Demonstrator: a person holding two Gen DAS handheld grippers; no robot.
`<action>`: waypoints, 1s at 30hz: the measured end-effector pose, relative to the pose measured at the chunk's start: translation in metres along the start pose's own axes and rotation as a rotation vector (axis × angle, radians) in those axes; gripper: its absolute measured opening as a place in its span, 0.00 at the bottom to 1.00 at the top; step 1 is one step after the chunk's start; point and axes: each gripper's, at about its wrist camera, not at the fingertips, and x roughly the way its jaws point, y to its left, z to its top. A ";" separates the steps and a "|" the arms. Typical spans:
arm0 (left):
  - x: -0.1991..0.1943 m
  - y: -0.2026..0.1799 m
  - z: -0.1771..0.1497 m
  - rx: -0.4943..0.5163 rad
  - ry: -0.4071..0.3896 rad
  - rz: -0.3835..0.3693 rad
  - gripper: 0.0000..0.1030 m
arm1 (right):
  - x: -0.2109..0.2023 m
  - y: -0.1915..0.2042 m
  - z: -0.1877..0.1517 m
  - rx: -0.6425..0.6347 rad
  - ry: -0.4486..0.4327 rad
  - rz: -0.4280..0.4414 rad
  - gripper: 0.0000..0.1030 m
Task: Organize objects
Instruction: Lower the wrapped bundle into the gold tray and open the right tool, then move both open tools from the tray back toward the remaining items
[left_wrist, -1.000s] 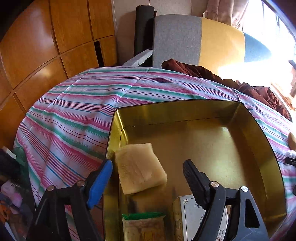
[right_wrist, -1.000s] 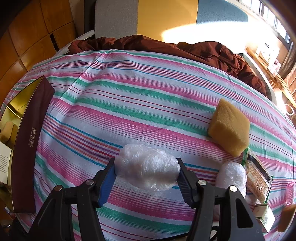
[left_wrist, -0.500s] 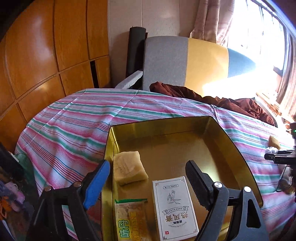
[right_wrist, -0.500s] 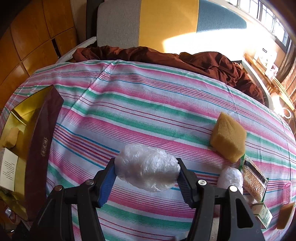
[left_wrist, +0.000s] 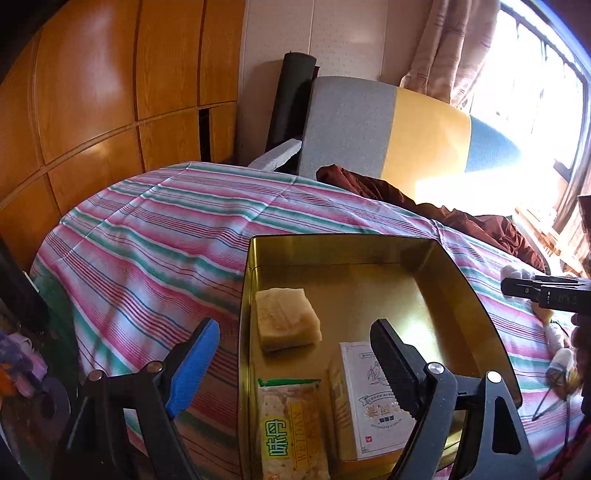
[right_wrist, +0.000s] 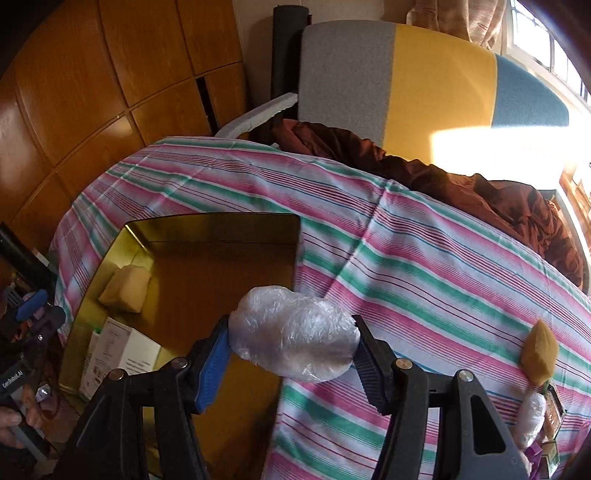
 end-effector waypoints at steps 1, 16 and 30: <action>0.000 0.004 -0.001 -0.010 0.001 0.003 0.82 | 0.007 0.011 0.004 0.002 0.007 0.016 0.61; -0.002 0.034 -0.014 -0.065 0.027 0.033 0.82 | 0.053 0.087 0.008 0.054 0.050 0.236 0.80; -0.012 -0.001 -0.012 0.022 0.013 -0.003 0.83 | -0.017 0.002 -0.040 0.097 -0.053 0.021 0.80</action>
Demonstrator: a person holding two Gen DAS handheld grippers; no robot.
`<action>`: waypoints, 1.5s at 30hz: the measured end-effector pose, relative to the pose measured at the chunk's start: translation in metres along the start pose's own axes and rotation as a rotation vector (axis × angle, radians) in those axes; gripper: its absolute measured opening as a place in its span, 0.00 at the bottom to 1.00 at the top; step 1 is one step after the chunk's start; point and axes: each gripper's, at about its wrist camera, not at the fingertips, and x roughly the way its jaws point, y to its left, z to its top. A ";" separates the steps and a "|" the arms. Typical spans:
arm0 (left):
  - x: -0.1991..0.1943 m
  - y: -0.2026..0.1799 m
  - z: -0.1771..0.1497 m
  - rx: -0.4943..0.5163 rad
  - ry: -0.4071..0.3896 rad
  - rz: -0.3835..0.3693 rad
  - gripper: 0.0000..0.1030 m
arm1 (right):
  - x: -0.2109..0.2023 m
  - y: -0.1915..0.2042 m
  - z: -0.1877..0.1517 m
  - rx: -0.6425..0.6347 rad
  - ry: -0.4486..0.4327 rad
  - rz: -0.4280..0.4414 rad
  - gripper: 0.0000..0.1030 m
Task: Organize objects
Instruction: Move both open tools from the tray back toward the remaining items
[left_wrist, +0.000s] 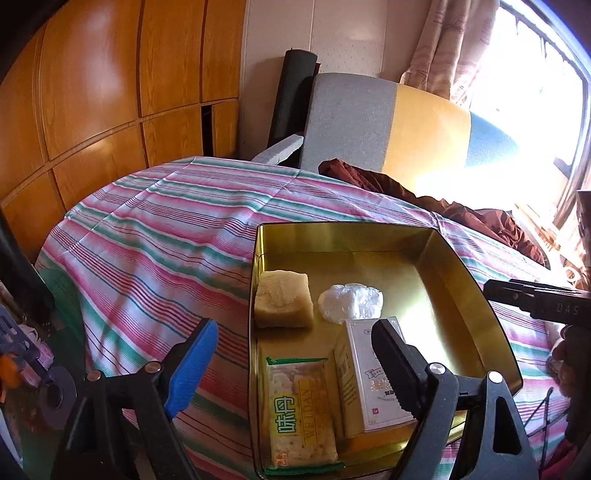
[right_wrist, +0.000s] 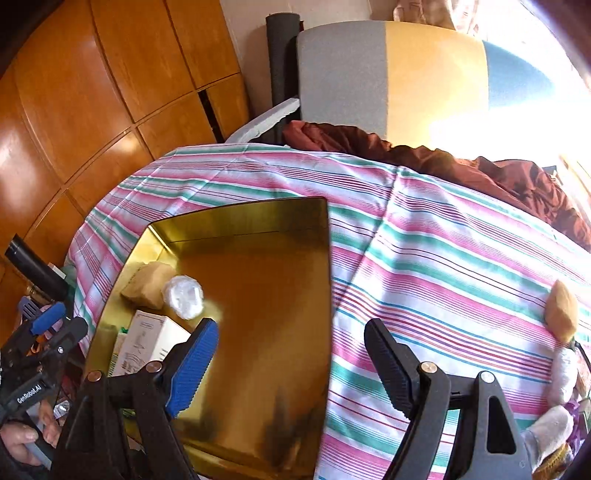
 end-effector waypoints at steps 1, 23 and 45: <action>0.000 -0.003 0.000 0.006 0.001 -0.004 0.83 | -0.006 -0.011 -0.003 0.016 -0.007 -0.016 0.80; -0.004 -0.134 0.007 0.274 0.004 -0.202 0.84 | -0.141 -0.275 -0.097 0.712 -0.272 -0.497 0.80; 0.033 -0.357 -0.045 0.565 0.224 -0.614 0.82 | -0.157 -0.323 -0.152 1.094 -0.353 -0.344 0.81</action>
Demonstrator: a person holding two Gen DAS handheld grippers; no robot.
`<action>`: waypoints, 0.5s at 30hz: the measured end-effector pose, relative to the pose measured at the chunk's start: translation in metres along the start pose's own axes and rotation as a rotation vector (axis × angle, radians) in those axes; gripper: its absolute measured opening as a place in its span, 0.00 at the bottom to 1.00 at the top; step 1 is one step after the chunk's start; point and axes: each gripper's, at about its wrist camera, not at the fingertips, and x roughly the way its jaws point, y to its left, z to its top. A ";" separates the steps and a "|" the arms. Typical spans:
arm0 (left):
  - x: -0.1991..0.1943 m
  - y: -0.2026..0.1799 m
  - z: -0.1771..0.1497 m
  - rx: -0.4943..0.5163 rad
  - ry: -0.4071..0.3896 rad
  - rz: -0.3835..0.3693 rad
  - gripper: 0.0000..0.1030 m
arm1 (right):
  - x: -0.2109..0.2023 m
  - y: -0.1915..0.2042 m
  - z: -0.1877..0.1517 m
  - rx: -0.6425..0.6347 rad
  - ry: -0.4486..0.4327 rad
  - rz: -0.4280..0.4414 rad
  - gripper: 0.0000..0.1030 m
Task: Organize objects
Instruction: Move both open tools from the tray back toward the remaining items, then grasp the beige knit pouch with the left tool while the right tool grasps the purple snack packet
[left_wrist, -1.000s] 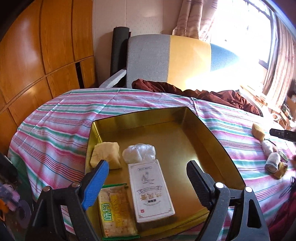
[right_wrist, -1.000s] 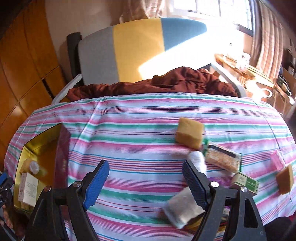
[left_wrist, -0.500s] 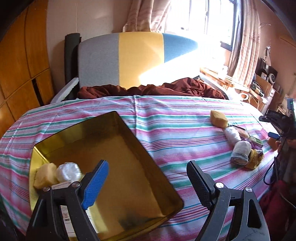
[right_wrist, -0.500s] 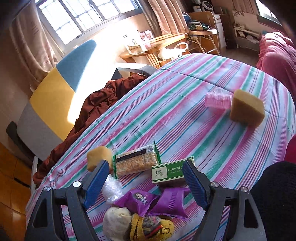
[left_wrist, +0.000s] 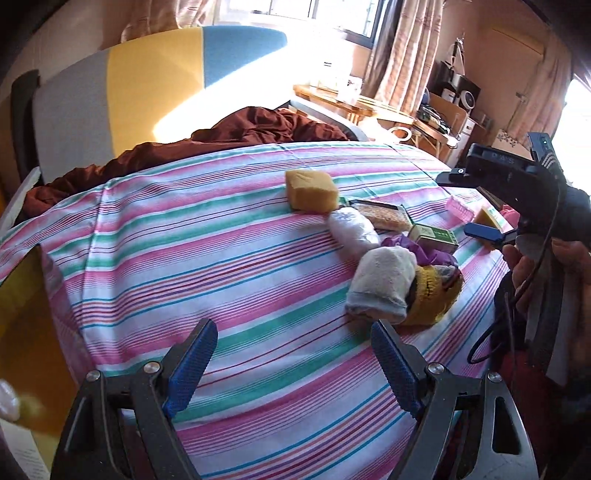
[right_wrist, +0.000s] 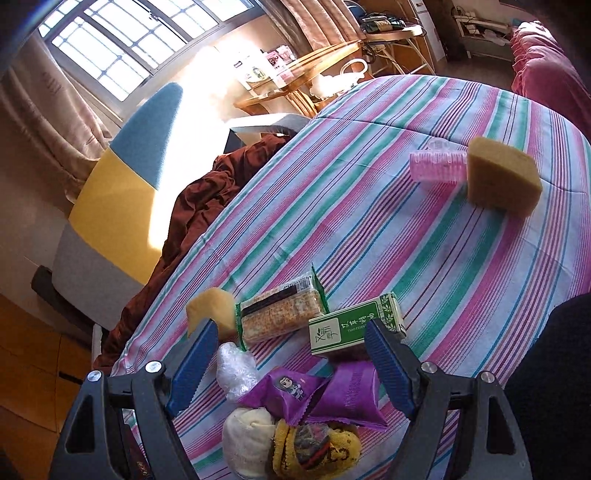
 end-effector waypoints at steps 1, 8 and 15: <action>0.006 -0.006 0.003 0.012 0.004 -0.011 0.82 | 0.001 0.000 0.000 0.003 0.001 0.005 0.81; 0.050 -0.035 0.027 0.047 0.042 -0.125 0.74 | 0.002 -0.009 0.004 0.052 -0.009 0.004 0.81; 0.092 -0.055 0.032 0.067 0.106 -0.201 0.65 | 0.009 -0.010 0.004 0.060 0.024 0.003 0.81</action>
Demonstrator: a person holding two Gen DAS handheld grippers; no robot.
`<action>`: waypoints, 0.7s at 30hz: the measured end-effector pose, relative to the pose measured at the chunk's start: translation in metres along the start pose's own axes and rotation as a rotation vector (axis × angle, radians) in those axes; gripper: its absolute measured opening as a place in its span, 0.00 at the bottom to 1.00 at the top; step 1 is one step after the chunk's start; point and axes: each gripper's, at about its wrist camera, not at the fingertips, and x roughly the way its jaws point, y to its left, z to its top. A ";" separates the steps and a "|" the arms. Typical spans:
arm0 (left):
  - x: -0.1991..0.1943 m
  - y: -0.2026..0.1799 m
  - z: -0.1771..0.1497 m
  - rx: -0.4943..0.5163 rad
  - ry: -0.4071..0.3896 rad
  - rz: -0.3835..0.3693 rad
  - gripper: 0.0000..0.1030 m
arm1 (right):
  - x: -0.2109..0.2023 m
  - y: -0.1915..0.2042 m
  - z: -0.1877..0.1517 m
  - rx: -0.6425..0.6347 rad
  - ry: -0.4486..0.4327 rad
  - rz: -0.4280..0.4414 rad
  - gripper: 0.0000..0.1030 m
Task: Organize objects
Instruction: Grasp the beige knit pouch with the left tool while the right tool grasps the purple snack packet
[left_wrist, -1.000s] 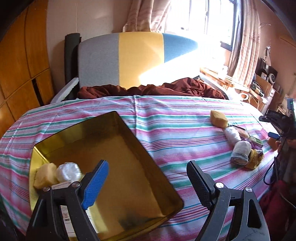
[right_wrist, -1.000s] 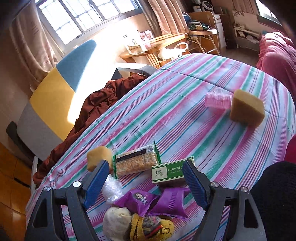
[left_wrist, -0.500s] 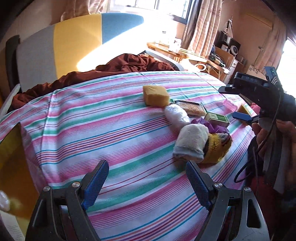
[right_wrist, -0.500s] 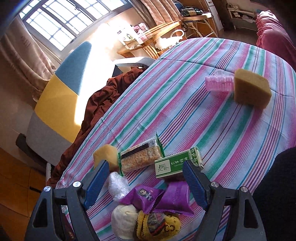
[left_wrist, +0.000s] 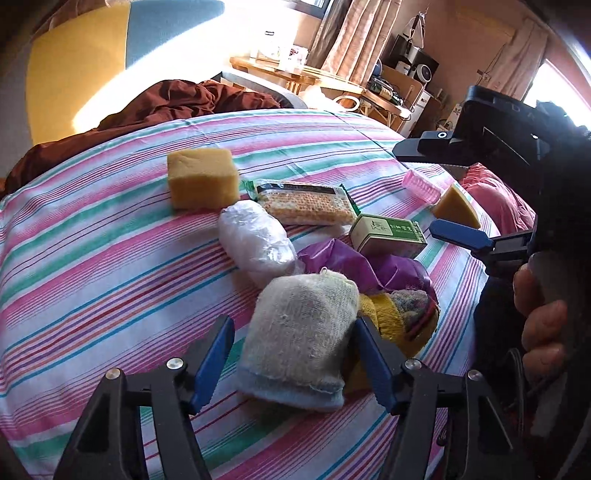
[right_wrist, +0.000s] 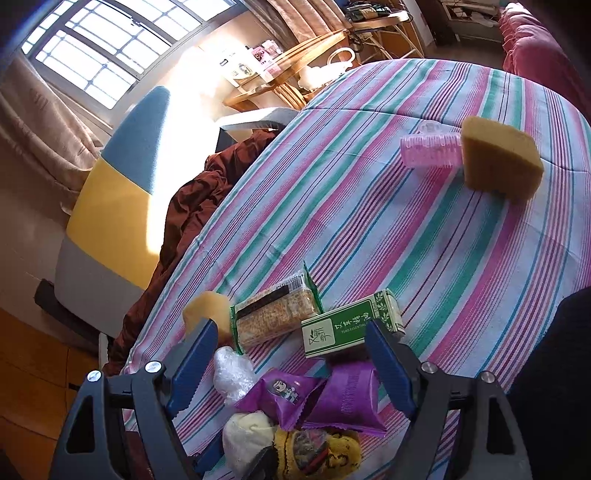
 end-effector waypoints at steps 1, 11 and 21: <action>0.005 0.001 0.000 -0.003 0.005 -0.007 0.65 | 0.000 0.001 0.000 -0.004 0.000 -0.003 0.81; -0.018 0.028 -0.033 -0.102 -0.031 0.008 0.52 | 0.006 0.011 -0.002 -0.054 0.032 0.037 0.81; -0.059 0.053 -0.093 -0.063 -0.105 0.180 0.52 | 0.032 0.049 -0.030 -0.283 0.174 0.021 0.80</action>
